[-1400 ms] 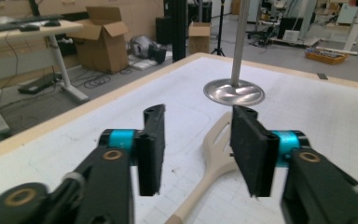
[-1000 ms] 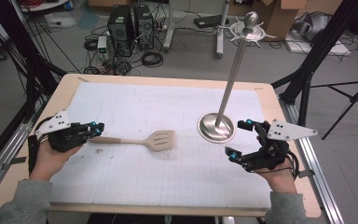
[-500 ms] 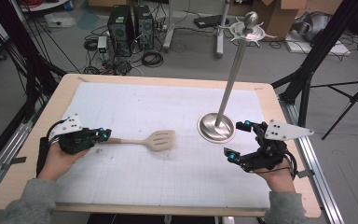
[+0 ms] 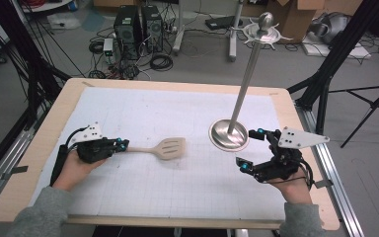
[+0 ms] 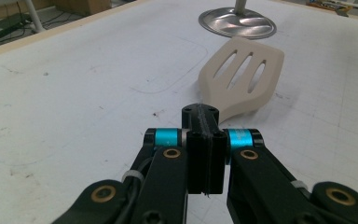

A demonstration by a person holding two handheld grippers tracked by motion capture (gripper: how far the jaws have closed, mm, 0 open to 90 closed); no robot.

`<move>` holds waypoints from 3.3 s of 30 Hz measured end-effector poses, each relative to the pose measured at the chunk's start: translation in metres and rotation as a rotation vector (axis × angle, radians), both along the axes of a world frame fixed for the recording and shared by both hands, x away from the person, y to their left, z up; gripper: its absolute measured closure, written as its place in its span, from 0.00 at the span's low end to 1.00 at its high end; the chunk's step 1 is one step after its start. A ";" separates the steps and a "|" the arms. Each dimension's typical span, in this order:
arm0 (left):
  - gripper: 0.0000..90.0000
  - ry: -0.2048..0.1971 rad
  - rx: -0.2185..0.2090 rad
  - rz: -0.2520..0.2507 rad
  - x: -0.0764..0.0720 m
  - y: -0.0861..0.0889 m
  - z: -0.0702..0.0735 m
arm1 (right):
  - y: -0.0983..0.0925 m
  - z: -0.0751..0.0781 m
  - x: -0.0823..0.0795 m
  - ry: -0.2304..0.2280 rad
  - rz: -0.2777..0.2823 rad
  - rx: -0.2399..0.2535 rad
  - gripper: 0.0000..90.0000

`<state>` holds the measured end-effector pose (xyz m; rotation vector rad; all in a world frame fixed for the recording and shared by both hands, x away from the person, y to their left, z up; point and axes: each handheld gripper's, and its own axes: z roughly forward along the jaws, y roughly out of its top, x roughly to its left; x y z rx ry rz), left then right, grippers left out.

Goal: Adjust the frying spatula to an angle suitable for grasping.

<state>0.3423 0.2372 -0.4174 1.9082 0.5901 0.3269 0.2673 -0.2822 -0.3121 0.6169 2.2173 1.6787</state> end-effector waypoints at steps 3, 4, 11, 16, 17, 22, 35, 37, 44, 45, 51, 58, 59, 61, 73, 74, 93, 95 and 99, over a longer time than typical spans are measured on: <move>1.00 0.011 0.000 -0.007 0.003 -0.003 0.000 | 0.001 0.000 0.000 0.001 0.002 -0.001 0.06; 1.00 0.009 0.001 -0.009 0.005 -0.004 0.000 | 0.001 0.000 0.000 0.001 0.002 -0.001 0.06; 1.00 0.026 0.025 -0.027 0.016 -0.009 -0.004 | 0.001 -0.001 0.001 0.003 0.000 -0.009 0.06; 1.00 0.044 0.059 -0.045 0.024 -0.017 -0.004 | 0.002 -0.002 0.000 0.008 -0.004 -0.015 0.06; 1.00 0.056 0.077 -0.052 0.027 -0.019 -0.005 | 0.002 -0.002 0.000 0.007 -0.005 -0.020 0.06; 1.00 0.064 0.082 -0.052 0.030 -0.023 -0.009 | 0.001 -0.002 -0.002 0.008 -0.009 -0.023 0.06; 1.00 0.089 0.119 -0.066 0.040 -0.040 -0.016 | -0.001 -0.001 -0.004 0.001 -0.014 -0.024 0.06; 1.00 0.091 0.134 -0.076 0.042 -0.047 -0.017 | -0.001 -0.001 -0.005 0.005 -0.014 -0.021 0.06; 1.00 0.097 0.164 -0.085 0.046 -0.060 -0.023 | -0.004 -0.001 -0.006 -0.002 -0.020 -0.018 0.06; 1.00 0.099 0.172 -0.084 0.046 -0.060 -0.024 | -0.004 -0.002 -0.006 -0.002 -0.019 -0.018 0.06; 1.00 0.096 0.192 -0.083 0.047 -0.066 -0.025 | -0.004 -0.001 -0.006 0.001 -0.018 -0.019 0.06; 1.00 0.116 0.196 -0.081 0.050 -0.066 -0.027 | -0.004 -0.001 -0.006 0.000 -0.017 -0.019 0.06; 0.99 0.119 0.192 -0.082 0.051 -0.066 -0.028 | -0.004 -0.001 -0.007 0.003 -0.017 -0.020 0.06; 0.99 0.136 0.179 -0.078 0.052 -0.065 -0.028 | -0.004 -0.002 -0.007 0.006 -0.017 -0.021 0.06; 1.00 0.134 0.220 -0.057 0.053 -0.069 -0.029 | -0.002 -0.002 -0.007 0.008 -0.015 -0.024 0.06; 1.00 0.136 0.225 -0.053 0.052 -0.070 -0.028 | -0.002 -0.003 -0.007 0.006 -0.015 -0.025 0.06; 1.00 0.180 0.208 -0.037 0.040 -0.067 -0.027 | -0.001 -0.003 -0.007 0.006 -0.016 -0.030 0.06; 1.00 0.179 0.215 -0.040 0.038 -0.067 -0.026 | -0.001 -0.003 -0.007 0.008 -0.013 -0.033 0.06; 1.00 0.181 0.206 -0.057 0.033 -0.064 -0.026 | -0.001 -0.002 -0.008 0.010 -0.012 -0.030 0.06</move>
